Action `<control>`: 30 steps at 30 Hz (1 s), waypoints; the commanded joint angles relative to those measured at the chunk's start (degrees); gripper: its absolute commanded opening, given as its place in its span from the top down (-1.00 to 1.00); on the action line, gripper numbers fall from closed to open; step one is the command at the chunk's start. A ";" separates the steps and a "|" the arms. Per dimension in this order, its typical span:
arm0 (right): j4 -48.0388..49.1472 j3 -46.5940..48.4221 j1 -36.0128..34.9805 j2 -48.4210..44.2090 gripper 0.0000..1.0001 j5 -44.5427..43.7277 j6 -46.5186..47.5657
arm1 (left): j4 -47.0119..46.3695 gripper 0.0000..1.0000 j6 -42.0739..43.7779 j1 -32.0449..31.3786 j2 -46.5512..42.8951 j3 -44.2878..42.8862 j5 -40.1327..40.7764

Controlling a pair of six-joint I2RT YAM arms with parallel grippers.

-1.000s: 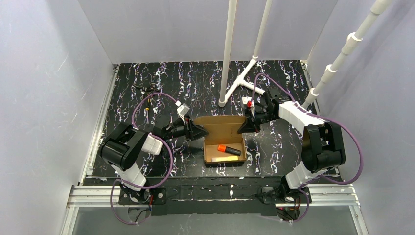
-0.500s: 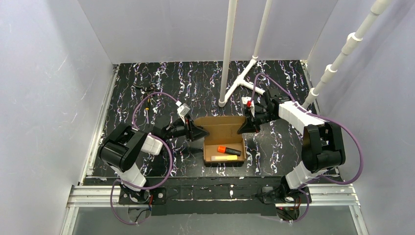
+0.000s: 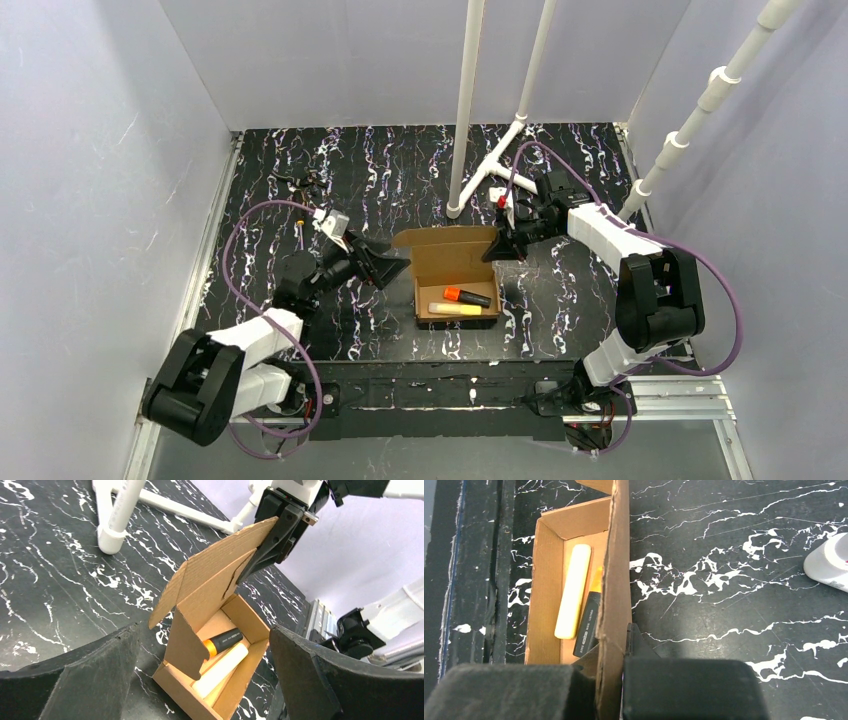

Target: Fold the paper box

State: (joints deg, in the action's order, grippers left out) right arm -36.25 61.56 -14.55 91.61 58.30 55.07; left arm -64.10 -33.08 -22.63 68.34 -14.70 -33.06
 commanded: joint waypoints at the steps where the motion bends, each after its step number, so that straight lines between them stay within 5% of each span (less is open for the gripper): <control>1: 2.55 2.42 -0.13 0.30 0.89 -3.01 -1.92 | 11.38 -0.95 -0.92 0.82 -4.05 -1.46 5.38; 9: 0.35 1.68 -0.13 -0.78 0.52 -5.83 1.71 | 14.79 -0.03 -6.88 0.79 2.17 -5.04 -0.06; 20: -3.22 1.34 1.74 -3.47 -0.07 -5.09 3.12 | 14.79 0.26 -8.95 -0.54 4.83 -6.69 -2.14; 30: -7.87 0.99 3.03 -5.39 -0.14 -4.13 8.53 | 14.79 0.31 -9.86 -2.37 6.53 -6.89 -1.65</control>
State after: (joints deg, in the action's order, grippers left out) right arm -40.64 61.82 -11.60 87.74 52.47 60.18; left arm -49.19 -42.70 -24.10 74.26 -19.77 -34.11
